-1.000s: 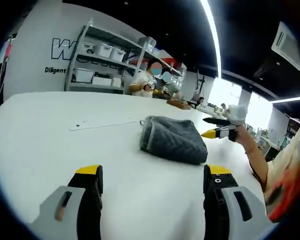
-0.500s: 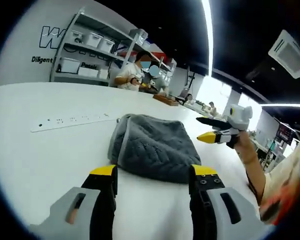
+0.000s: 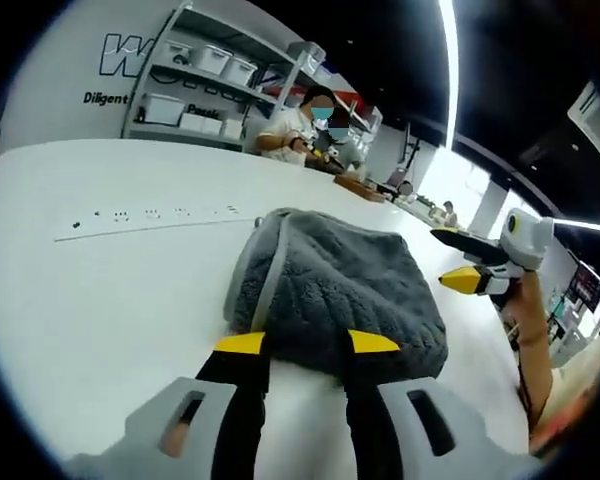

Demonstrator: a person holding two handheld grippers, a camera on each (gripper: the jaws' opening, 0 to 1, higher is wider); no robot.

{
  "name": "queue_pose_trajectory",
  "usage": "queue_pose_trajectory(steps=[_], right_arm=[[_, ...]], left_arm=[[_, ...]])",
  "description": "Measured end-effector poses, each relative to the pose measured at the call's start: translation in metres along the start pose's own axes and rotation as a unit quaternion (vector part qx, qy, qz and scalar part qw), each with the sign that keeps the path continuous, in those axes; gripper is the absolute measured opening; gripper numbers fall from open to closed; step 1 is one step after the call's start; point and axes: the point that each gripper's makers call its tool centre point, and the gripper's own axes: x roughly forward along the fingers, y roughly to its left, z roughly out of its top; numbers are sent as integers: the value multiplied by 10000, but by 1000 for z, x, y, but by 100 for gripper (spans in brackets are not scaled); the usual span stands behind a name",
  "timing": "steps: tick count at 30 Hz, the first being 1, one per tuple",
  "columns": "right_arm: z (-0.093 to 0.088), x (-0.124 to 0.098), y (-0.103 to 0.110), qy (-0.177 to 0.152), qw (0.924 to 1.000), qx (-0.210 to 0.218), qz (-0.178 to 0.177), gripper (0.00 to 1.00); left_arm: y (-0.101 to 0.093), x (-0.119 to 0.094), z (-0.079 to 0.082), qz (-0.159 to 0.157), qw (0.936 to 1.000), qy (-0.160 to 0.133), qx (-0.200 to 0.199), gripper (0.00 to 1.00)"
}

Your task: Open the folded towel by lifting each exposed corner and separating the folded layers until the towel lies flat within the target outline without major curled edges

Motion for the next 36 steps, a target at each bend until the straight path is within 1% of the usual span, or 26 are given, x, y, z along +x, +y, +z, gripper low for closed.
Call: queue_pose_trajectory(steps=[2,5,6,7,11,15,20,24,31,36], right_arm=[[0,-1,-1,-10,10000,26,-16,89],[1,-2,-3,-32,10000,62,-41,88],[1,-2,-3,-40,10000,68,-44,88],[1,-2,-3,-44,10000,73,-44,88],[1,-2,-3,-32,10000,64,-36,87],[0,-1,0,18,10000,50,37,88],[-3,0,-1,66,10000,30,32,88],[-7,-1,-2,120,9999,46,6,88],[-4,-2,-1,26,9999,128,31,88],[-7,0,-3,84,9999,129,10,88]], left_arm=[[4,1,1,78,10000,1,59,20],[4,3,2,86,9998,-7,192,13],[5,3,3,111,9993,-21,345,10],[5,4,3,125,9992,-31,369,8],[9,10,8,217,9987,-18,471,7],[18,19,18,416,9972,30,618,7],[28,29,29,669,9949,-13,751,8],[29,37,32,716,9946,-39,755,8],[37,48,42,785,9946,-97,673,8],[41,53,47,867,9937,-150,688,8]])
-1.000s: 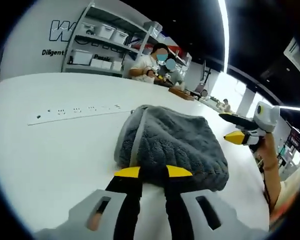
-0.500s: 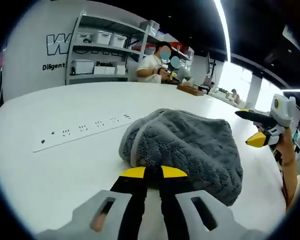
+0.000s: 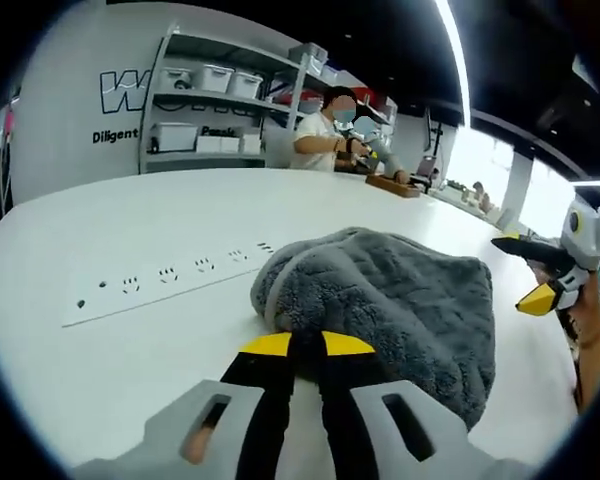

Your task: Open the folded towel by lifting each exposed corner and separating the folded layers until the towel lies flat within the target outline without major curled edges

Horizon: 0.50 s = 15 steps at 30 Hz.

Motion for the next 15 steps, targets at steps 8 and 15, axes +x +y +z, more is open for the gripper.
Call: queue_pose_trajectory(steps=[8,15], right_arm=[[-1,1,-1,3,10000,17,-1,87],[-2,1,-1,34,10000,16,18,88]], left_arm=[[-1,3,5,31,10000,-75,-3,8],[-12,-23,25,-149,9987,-482,-111,36]])
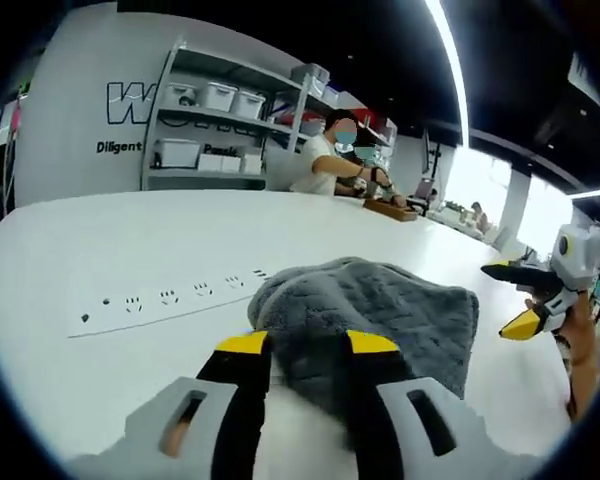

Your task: Open the folded towel by lifting each exposed corner and separating the folded layers until the towel lies flat within the target outline without major curled edges

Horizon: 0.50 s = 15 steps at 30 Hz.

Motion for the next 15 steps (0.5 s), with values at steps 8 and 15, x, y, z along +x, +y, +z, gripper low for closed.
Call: queue_pose_trajectory(steps=[8,15], right_arm=[[-1,1,3,51,10000,-52,25,88],[-3,4,6,104,9999,-108,70,88]], left_arm=[[-10,-42,-8,-476,9971,44,-593,56],[-22,-65,-22,-778,9950,131,-616,81]])
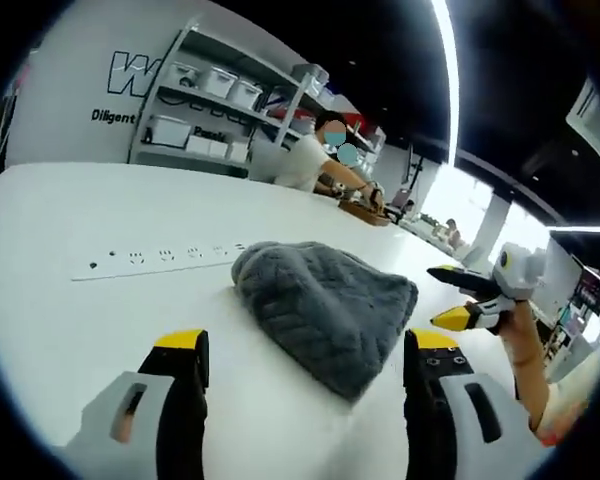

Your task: Open the folded towel by lifting each exposed corner and separating the folded layers until the towel lies flat within the target outline without major curled edges

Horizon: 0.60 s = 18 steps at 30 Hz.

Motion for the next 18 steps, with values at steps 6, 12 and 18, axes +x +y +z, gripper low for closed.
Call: queue_pose_trajectory(steps=[6,12,18], right_arm=[[-1,2,2,52,10000,-52,20,88],[-1,2,2,64,10000,-55,23,88],[-1,1,1,54,10000,-48,15,88]], left_arm=[[-23,-6,-1,-208,9982,210,513,92],[-45,-3,5,-344,9940,306,988,100],[-64,11,11,-447,9905,335,1259,99]])
